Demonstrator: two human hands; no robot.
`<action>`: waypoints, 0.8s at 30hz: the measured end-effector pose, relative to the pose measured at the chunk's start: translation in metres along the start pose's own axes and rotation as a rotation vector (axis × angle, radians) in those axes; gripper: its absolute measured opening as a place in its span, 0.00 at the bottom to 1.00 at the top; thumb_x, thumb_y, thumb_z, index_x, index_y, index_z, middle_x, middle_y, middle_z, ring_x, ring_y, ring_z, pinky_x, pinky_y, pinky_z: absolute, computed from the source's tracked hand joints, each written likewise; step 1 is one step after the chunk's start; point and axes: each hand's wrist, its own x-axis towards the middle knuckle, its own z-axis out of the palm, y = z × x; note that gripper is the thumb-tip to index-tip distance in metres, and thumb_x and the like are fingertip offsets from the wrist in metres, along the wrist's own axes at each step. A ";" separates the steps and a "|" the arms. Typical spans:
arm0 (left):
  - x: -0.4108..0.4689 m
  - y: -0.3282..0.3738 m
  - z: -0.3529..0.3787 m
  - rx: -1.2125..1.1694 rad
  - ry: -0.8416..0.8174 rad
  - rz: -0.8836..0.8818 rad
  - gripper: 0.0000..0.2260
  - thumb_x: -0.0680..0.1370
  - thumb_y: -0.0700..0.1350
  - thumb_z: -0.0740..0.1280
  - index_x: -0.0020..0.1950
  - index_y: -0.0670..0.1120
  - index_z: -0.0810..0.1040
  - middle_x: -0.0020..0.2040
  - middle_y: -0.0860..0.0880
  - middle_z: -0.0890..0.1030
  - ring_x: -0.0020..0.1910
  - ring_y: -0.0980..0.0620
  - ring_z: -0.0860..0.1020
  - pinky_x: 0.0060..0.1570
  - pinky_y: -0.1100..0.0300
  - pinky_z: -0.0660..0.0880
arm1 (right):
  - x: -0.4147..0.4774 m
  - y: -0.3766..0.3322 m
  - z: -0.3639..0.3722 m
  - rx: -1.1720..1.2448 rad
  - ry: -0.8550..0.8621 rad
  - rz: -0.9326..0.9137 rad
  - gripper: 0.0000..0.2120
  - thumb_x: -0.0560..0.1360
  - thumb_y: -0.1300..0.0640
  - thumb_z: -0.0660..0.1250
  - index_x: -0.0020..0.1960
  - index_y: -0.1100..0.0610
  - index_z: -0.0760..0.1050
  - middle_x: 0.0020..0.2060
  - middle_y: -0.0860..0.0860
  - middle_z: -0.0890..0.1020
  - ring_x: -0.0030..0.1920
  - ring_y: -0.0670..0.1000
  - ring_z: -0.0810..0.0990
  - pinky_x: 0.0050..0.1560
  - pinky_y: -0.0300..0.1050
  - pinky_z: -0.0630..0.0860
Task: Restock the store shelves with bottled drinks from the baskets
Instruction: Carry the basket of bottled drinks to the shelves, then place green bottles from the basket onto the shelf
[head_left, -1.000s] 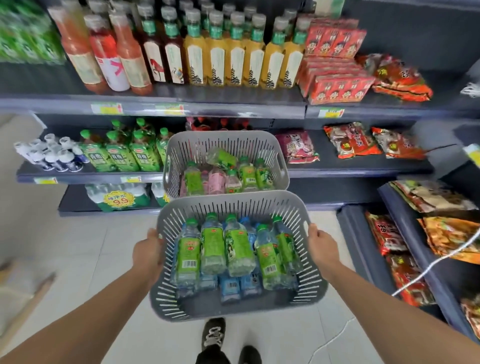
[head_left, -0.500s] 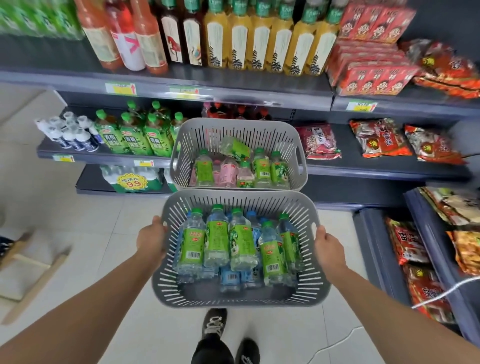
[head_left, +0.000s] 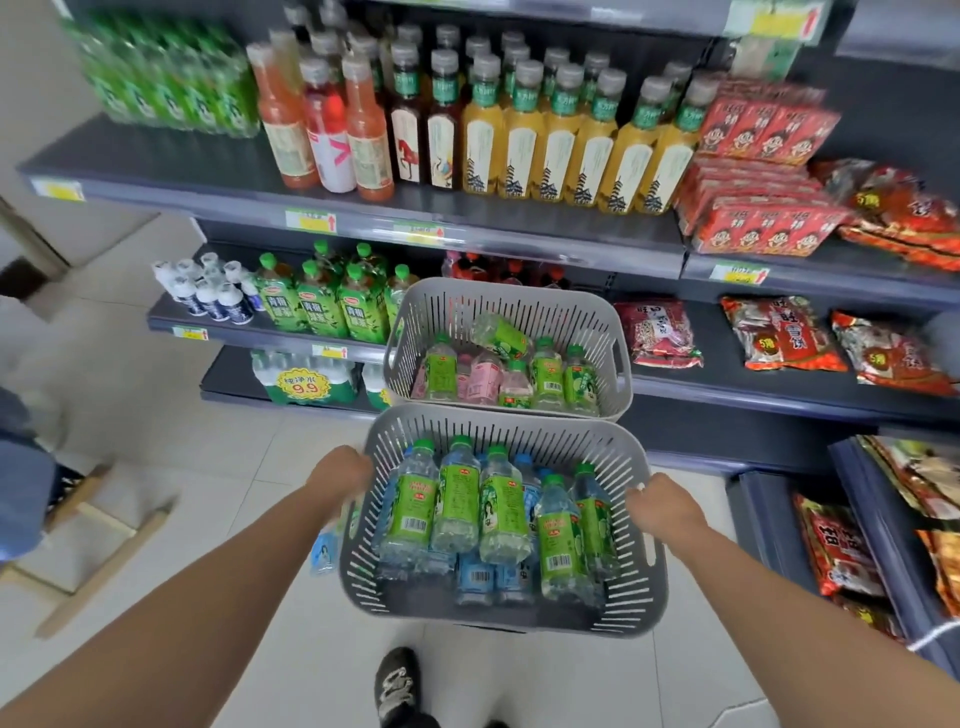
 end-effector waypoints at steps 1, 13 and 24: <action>-0.004 0.003 -0.004 0.070 -0.012 0.021 0.14 0.81 0.43 0.57 0.57 0.33 0.74 0.54 0.33 0.76 0.44 0.44 0.72 0.41 0.55 0.69 | -0.005 -0.008 -0.005 -0.031 0.033 -0.013 0.17 0.77 0.51 0.60 0.60 0.62 0.73 0.55 0.59 0.79 0.53 0.59 0.79 0.46 0.44 0.72; 0.017 0.036 -0.061 0.531 -0.056 0.423 0.12 0.80 0.43 0.57 0.42 0.41 0.76 0.45 0.42 0.79 0.45 0.45 0.78 0.52 0.52 0.77 | -0.030 -0.145 -0.001 -0.161 0.025 -0.218 0.16 0.79 0.47 0.58 0.53 0.59 0.74 0.54 0.57 0.80 0.55 0.57 0.79 0.53 0.47 0.74; 0.038 0.045 -0.022 0.823 -0.429 0.630 0.14 0.80 0.41 0.59 0.34 0.43 0.69 0.34 0.47 0.70 0.32 0.52 0.70 0.44 0.51 0.75 | -0.035 -0.162 0.079 -0.106 -0.228 0.051 0.25 0.77 0.47 0.62 0.69 0.58 0.66 0.55 0.58 0.79 0.50 0.56 0.79 0.44 0.46 0.75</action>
